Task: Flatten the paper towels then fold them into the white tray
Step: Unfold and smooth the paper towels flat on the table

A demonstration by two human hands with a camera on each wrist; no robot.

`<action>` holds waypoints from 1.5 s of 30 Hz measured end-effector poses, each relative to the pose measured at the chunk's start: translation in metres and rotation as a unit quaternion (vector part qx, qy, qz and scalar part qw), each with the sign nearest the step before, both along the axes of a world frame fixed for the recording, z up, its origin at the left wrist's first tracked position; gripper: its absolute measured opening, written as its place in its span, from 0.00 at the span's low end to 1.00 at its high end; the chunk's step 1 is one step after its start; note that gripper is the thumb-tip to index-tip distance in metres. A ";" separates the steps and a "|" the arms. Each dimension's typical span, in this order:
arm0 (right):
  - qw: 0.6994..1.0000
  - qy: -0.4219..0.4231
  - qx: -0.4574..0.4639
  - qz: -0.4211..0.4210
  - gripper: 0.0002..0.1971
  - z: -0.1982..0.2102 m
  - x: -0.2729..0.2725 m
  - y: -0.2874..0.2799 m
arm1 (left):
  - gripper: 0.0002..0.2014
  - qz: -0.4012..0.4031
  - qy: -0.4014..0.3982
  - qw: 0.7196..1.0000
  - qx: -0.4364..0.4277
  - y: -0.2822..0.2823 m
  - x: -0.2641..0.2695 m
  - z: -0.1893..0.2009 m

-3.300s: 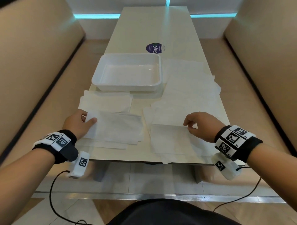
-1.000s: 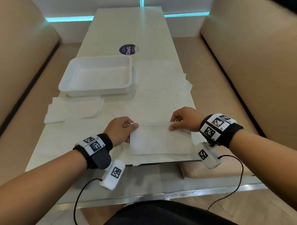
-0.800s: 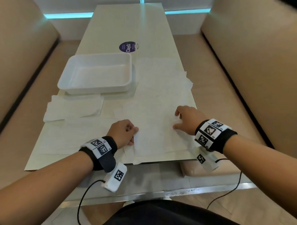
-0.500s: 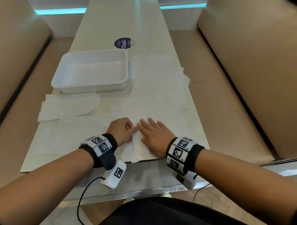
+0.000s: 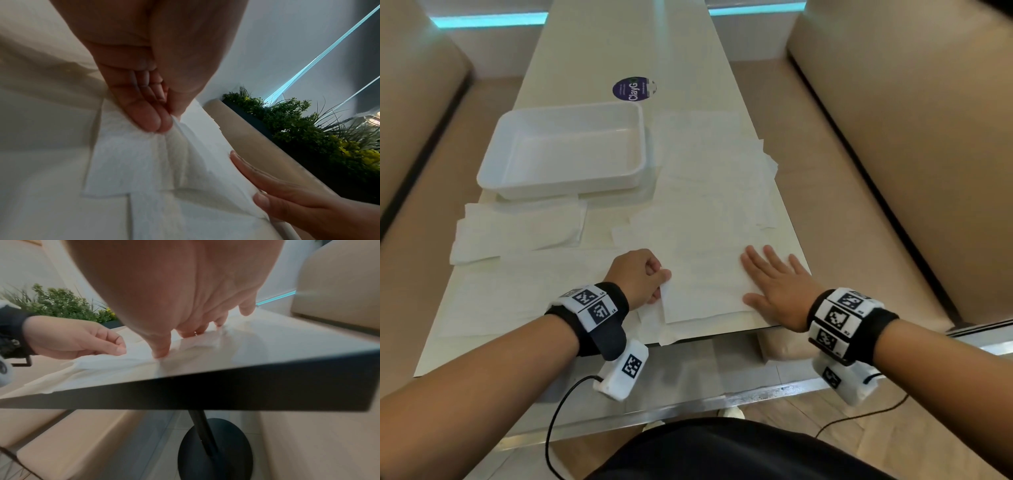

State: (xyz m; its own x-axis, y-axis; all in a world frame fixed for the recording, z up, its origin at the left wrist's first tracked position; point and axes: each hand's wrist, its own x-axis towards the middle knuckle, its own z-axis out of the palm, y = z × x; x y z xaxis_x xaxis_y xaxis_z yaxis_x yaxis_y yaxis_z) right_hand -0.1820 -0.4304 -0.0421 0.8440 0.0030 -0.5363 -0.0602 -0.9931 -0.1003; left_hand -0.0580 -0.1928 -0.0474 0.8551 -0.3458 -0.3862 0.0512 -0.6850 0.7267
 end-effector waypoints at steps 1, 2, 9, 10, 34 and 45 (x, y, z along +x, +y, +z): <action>1.000 0.005 -0.005 -0.003 0.36 0.000 -0.002 -0.005 | 0.07 -0.001 -0.001 1.000 0.001 0.000 0.000 0.000; 1.000 0.010 -0.009 -0.006 0.37 0.001 -0.003 -0.008 | 0.07 -0.003 -0.001 1.000 0.002 0.000 0.000 0.000; 0.994 -0.077 -0.012 -0.073 0.46 0.026 0.013 -0.002 | 0.06 -0.036 -0.040 0.999 -0.002 0.003 -0.002 0.005; 0.992 -0.104 0.012 -0.072 0.45 0.032 0.017 0.001 | 0.06 -0.048 -0.056 0.997 -0.011 0.004 -0.001 0.009; 0.933 -0.131 0.310 -0.132 0.23 0.044 0.070 0.031 | 0.02 0.049 -0.124 0.982 -0.132 0.065 -0.005 0.044; 0.986 -0.150 0.071 0.031 0.36 0.016 0.076 0.044 | 0.03 0.067 -0.248 0.966 -0.038 0.109 0.034 0.057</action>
